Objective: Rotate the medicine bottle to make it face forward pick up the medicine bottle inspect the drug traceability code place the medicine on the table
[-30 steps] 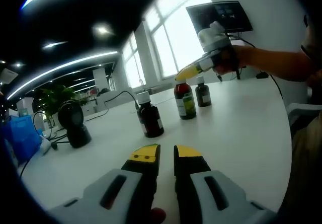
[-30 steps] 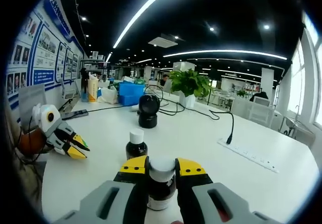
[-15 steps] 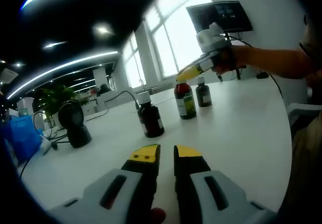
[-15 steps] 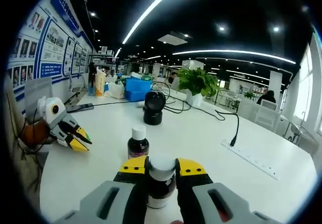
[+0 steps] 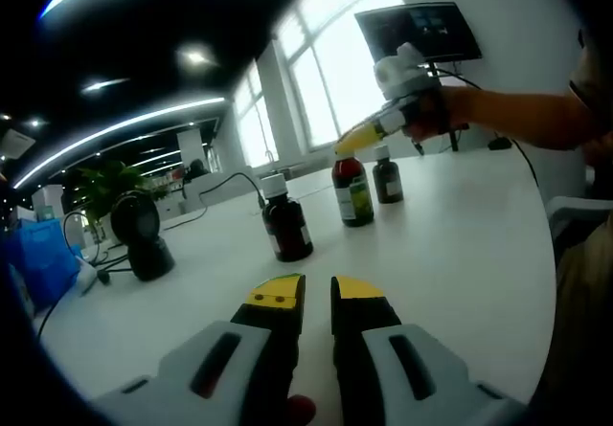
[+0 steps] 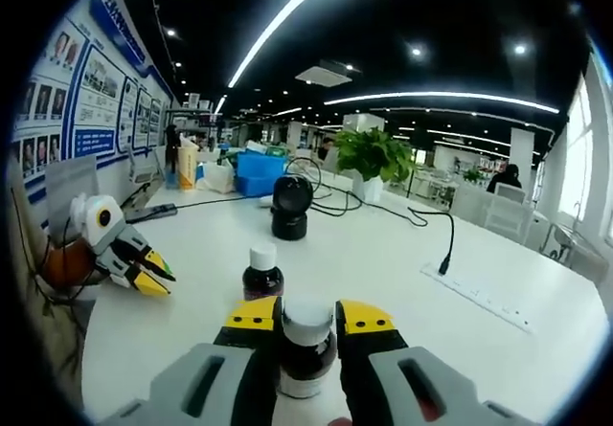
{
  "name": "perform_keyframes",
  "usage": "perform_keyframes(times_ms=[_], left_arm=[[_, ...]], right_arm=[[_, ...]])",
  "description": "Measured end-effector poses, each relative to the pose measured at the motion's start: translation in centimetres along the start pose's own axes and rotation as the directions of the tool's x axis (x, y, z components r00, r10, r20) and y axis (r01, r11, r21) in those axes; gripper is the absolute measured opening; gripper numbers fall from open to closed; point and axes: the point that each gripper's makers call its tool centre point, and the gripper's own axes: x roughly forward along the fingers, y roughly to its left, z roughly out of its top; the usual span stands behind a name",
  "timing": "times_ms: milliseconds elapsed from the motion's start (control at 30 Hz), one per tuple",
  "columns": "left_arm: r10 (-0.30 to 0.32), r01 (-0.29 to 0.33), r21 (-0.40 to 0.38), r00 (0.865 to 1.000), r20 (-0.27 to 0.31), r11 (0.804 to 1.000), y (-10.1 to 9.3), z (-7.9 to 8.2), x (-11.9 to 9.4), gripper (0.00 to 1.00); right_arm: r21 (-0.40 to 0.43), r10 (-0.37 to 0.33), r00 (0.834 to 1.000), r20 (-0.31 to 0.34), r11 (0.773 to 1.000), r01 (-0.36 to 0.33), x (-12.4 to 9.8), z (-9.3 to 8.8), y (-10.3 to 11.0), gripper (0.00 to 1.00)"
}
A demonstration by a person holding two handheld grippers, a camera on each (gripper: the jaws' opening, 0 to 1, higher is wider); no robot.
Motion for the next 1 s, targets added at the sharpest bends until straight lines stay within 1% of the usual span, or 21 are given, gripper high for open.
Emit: perform_keyframes(times_ms=[100, 167, 267, 333, 367, 400, 433, 533, 667, 800, 1000], left_arm=[[0.000, 0.000, 0.000, 1.000, 0.000, 1.000, 0.0, 0.0, 0.0, 0.05], [0.000, 0.000, 0.000, 1.000, -0.001, 1.000, -0.2, 0.0, 0.0, 0.05], [-0.001, 0.001, 0.001, 1.000, 0.000, 1.000, -0.3, 0.1, 0.0, 0.05], [-0.001, 0.001, 0.001, 1.000, 0.000, 1.000, -0.3, 0.1, -0.1, 0.05], [-0.001, 0.001, 0.001, 1.000, 0.001, 1.000, -0.3, 0.1, -0.1, 0.05], [-0.001, 0.001, 0.000, 1.000, 0.001, 1.000, -0.4, 0.2, -0.1, 0.05], [-0.001, 0.001, 0.000, 1.000, 0.002, 1.000, -0.4, 0.2, -0.1, 0.05], [-0.001, 0.001, -0.001, 1.000, 0.002, 1.000, -0.4, 0.2, -0.1, 0.05], [-0.001, 0.001, -0.004, 1.000, 0.003, 1.000, -0.3, 0.2, -0.1, 0.05], [0.000, 0.000, -0.004, 1.000, 0.002, 1.000, -0.1, 0.1, -0.1, 0.05], [0.003, -0.003, -0.004, 1.000, 0.002, 1.000, 0.0, 0.0, -0.1, 0.05]], right_arm=[[-0.001, -0.012, 0.999, 0.029, 1.000, 0.012, -0.6, 1.1, 0.1, 0.22], [-0.012, -0.024, 0.999, 0.043, 1.000, 0.024, -0.9, 1.8, 0.4, 0.19], [-0.031, -0.032, 0.998, 0.056, 0.999, 0.034, -1.3, 2.6, 1.1, 0.11], [-0.063, -0.047, 0.997, 0.062, 0.997, 0.051, -1.5, 2.9, 1.5, 0.04], [-0.082, -0.059, 0.997, 0.055, 0.995, 0.064, -1.6, 2.8, 1.5, 0.01], [-0.082, -0.074, 0.996, 0.046, 0.994, 0.078, -1.7, 2.7, 1.4, 0.00], [-0.082, -0.091, 0.995, 0.046, 0.992, 0.095, -1.8, 2.7, 1.3, 0.00], [-0.067, -0.107, 0.993, 0.050, 0.992, 0.110, -2.4, 2.6, 1.7, 0.00], [-0.070, -0.133, 0.990, 0.048, 0.988, 0.136, -3.1, 2.2, 2.1, 0.00], [-0.043, -0.158, 0.985, 0.066, 0.986, 0.162, -4.0, 1.8, 2.4, 0.00], [-0.027, -0.173, 0.981, 0.087, 0.984, 0.176, -5.1, 0.9, 3.4, 0.00]])
